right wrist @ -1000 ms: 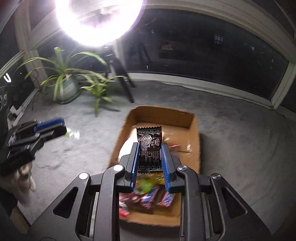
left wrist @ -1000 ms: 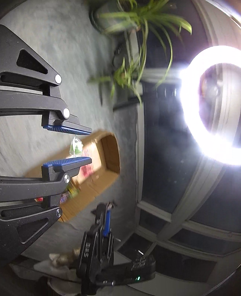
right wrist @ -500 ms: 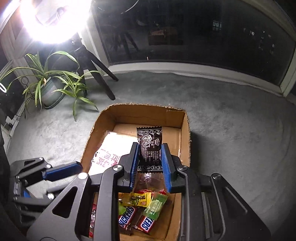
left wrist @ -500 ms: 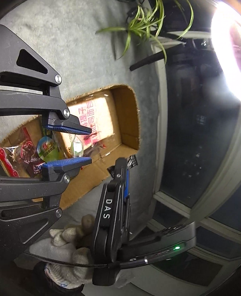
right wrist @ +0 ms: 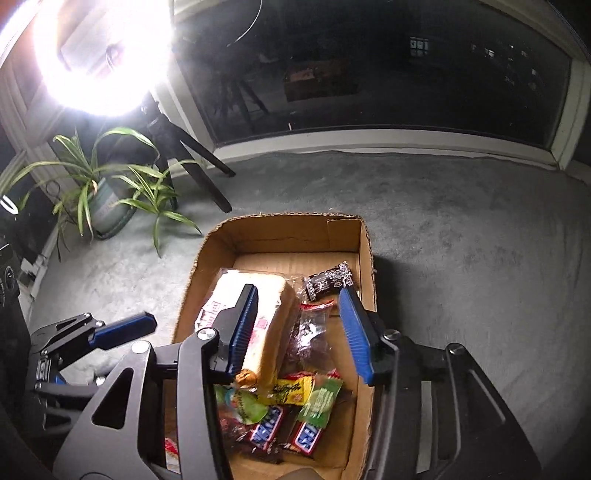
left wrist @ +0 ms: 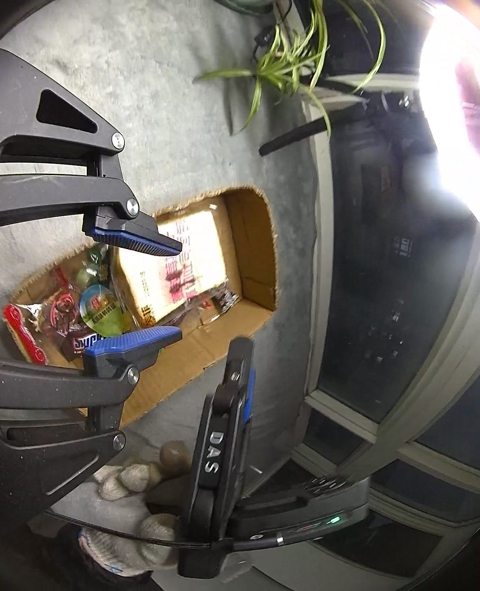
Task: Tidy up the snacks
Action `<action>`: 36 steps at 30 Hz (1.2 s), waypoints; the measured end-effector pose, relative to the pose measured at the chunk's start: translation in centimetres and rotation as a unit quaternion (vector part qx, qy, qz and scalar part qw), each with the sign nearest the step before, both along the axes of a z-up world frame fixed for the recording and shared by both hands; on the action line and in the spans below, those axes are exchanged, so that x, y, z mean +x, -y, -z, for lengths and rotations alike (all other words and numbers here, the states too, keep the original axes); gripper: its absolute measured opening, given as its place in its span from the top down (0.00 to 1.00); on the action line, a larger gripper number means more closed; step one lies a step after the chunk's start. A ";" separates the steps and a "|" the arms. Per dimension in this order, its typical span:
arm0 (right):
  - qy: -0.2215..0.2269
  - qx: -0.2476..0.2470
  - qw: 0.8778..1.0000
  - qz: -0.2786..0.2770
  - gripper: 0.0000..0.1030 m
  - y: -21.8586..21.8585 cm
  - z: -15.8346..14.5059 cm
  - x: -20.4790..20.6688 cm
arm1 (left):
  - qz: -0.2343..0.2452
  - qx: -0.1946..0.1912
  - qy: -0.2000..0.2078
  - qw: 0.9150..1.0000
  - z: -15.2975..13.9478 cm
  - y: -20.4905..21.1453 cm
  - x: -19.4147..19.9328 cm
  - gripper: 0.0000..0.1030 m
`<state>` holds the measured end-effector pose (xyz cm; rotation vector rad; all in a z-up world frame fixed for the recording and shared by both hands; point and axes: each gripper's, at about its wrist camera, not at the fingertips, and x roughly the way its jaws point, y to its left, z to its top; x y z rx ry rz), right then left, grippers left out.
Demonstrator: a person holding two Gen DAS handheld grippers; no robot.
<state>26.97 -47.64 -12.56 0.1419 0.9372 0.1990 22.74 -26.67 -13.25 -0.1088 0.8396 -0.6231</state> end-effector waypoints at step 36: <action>0.078 -0.057 0.992 0.077 0.22 -13.2 -7.0 -19.3 | -0.047 0.034 0.088 0.994 -7.0 -14.4 -13.0 0.27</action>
